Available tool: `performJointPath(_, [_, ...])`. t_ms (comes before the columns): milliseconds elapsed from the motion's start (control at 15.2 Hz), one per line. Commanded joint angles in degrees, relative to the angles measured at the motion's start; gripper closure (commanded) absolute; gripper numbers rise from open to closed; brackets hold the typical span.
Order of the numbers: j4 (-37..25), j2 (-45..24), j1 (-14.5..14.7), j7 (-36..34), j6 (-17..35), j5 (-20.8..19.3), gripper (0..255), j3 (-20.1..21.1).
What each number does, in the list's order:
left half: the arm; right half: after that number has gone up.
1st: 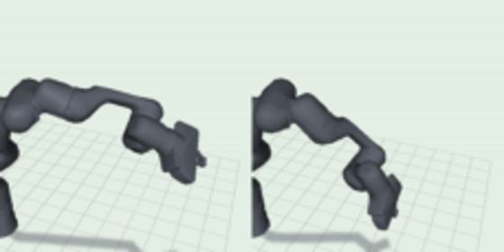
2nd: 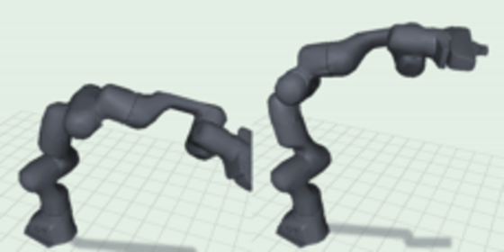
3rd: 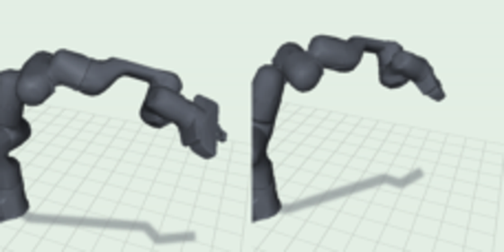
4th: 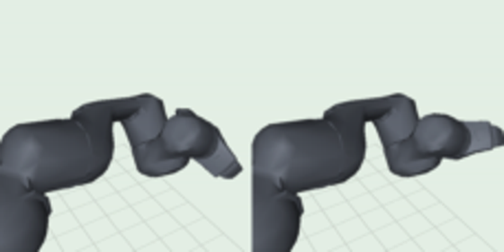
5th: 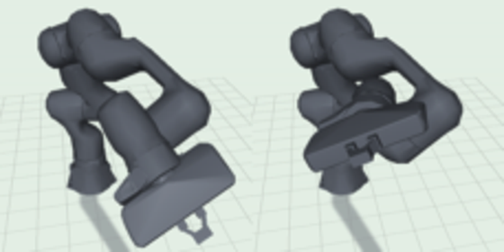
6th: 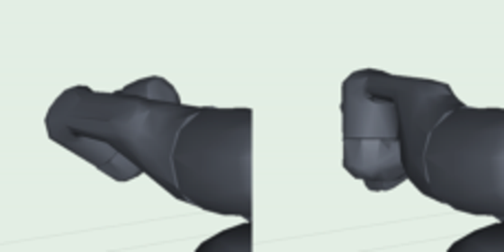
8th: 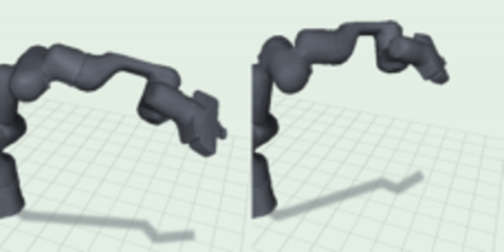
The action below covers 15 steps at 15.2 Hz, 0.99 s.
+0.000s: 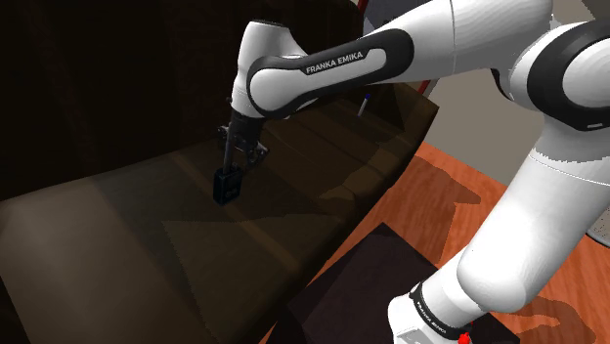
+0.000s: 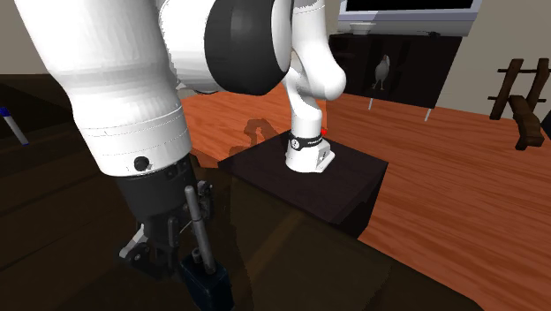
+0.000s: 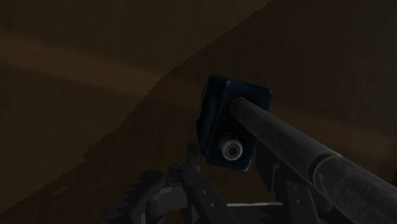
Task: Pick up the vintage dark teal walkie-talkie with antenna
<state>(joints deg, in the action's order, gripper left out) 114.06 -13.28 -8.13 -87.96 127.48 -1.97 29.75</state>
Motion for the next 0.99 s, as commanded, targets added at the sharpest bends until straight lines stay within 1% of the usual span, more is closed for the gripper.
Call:
performJointPath(0, [0.06,-0.04,0.02,0.01,0.01,0.02,255,0.02])
performJointPath(198, [-0.12,-0.16,0.02,0.02,-0.06,-0.05,255,-0.01])
performJointPath(924, [-4.39,3.72,-0.66,1.05,-7.75,2.20,255,0.58])
